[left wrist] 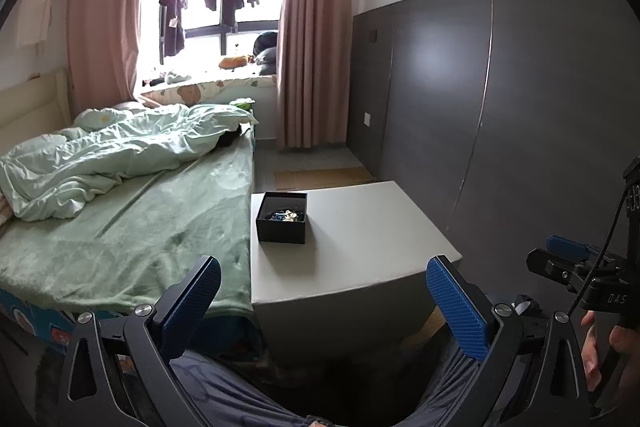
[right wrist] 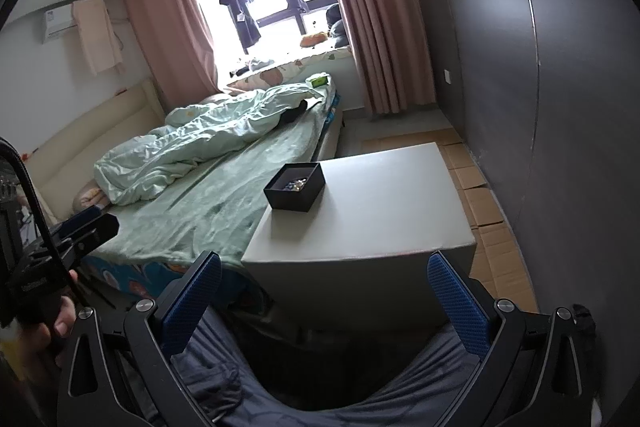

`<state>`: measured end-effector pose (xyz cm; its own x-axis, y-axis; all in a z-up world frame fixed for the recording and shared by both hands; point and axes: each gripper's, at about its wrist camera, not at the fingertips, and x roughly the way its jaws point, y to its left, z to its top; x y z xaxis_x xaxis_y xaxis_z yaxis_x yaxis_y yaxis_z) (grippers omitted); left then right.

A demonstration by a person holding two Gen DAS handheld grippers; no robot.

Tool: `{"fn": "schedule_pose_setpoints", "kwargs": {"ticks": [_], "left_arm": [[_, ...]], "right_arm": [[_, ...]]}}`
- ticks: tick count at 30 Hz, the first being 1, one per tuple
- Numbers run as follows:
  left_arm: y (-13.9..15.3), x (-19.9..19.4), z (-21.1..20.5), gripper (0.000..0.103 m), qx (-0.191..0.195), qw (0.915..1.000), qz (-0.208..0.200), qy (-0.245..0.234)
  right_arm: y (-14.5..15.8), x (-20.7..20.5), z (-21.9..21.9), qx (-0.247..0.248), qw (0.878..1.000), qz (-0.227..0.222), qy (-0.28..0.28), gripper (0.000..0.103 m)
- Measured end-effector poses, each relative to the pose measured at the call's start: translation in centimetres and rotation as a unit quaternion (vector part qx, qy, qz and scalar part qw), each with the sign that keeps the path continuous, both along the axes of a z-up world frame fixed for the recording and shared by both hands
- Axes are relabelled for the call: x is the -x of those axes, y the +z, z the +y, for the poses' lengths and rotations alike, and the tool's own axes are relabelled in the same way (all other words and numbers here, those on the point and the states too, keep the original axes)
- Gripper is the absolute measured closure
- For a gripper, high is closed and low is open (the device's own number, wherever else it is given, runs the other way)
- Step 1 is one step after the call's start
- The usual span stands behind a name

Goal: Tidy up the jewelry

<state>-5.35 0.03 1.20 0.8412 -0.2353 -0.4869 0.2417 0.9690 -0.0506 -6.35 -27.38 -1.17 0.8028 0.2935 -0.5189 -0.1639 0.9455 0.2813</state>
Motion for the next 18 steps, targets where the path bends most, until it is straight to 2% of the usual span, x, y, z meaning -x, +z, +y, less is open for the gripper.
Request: {"fn": "schedule_pose_setpoints", "kwargs": {"ticks": [18], "left_arm": [[0.00,0.39,0.35,0.000,0.006,1.0000,-0.001,0.008]], "right_arm": [[-0.46,0.31,-0.39,-0.003,1.000,0.003,-0.018,0.000]]}}
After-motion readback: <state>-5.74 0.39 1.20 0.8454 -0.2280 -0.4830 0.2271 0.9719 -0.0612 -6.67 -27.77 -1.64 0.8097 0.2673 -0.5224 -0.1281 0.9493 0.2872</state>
